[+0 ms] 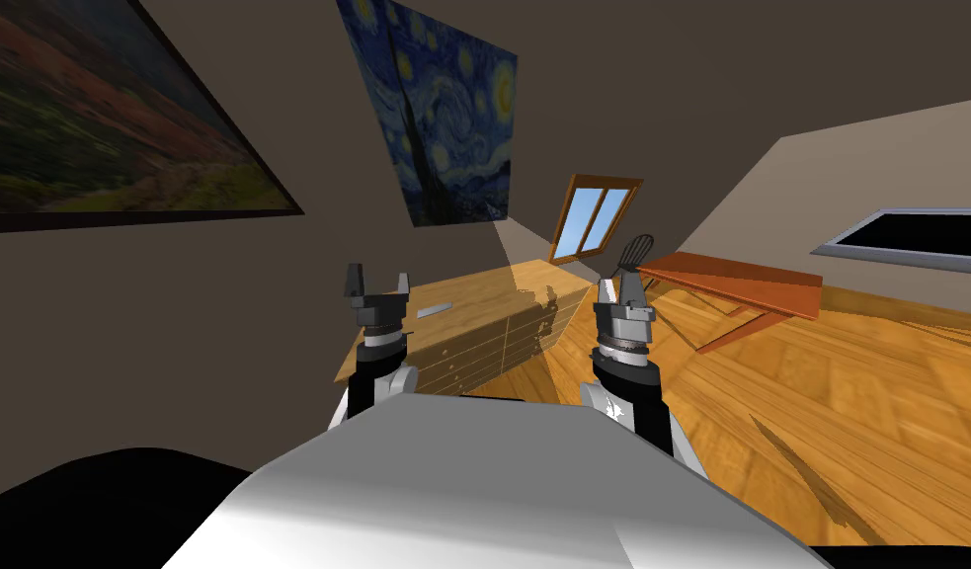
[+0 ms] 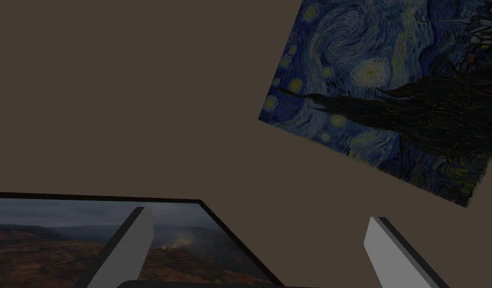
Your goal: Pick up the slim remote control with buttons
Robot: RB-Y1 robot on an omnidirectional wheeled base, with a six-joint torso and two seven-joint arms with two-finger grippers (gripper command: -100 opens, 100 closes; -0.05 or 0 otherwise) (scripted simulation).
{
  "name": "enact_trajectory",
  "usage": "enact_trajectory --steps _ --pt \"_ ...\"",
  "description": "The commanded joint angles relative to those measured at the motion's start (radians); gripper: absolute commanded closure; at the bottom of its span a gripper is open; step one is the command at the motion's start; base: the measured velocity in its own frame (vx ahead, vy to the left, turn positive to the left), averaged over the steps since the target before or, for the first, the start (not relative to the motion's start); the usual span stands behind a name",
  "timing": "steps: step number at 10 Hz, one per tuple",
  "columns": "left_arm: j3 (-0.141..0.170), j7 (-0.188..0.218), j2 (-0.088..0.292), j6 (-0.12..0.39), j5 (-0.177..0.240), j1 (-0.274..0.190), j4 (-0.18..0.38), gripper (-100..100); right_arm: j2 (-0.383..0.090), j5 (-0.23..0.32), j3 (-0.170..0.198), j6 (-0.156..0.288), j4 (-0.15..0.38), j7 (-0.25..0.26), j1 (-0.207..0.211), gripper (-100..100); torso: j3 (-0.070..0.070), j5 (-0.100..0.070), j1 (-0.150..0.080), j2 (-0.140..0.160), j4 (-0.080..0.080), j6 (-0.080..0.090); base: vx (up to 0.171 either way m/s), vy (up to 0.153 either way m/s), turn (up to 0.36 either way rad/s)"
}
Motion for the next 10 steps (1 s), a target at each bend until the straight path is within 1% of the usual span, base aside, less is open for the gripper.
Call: enact_trajectory --steps 1,4,5,8,9,10 --pt "0.002 0.0 0.024 0.029 0.017 -0.03 0.027 -100 0.0 0.0 0.0 0.0 0.0 0.0 0.0 0 0.0 0.0 0.0 0.0 0.0 0.0 -0.037 -0.009 -0.059" --pt "0.008 0.0 0.076 0.1 0.055 -0.101 0.096 -100 0.0 0.0 0.0 0.0 0.0 0.0 0.0 0 0.003 0.0 -0.001 0.005 0.001 0.0 -0.083 -0.012 -0.064" --pt "0.008 0.0 0.076 0.1 0.055 -0.102 0.096 -100 0.0 0.0 0.0 0.0 0.0 0.0 0.0 0 0.003 0.0 -0.001 0.005 0.001 0.0 -0.04 -0.007 -0.015" --pt "0.017 0.001 0.145 0.193 0.109 -0.195 0.186 -100 0.0 0.0 0.0 0.0 0.0 0.0 0.0 0 0.002 0.0 0.0 0.003 0.001 0.0 -0.056 -0.012 -0.072" --pt "0.017 0.001 0.145 0.209 0.109 -0.208 0.202 -100 0.0 0.0 0.0 0.0 0.0 0.0 0.0 0 0.002 0.0 -0.001 0.004 0.001 0.0 -0.05 -0.012 -0.033" --pt "0.02 0.002 0.171 0.24 0.129 -0.239 0.236 -100 0.0 0.0 0.0 0.0 0.0 0.0 0.0 0 0.002 0.0 -0.001 0.003 0.001 0.0 -0.04 -0.018 -0.049"
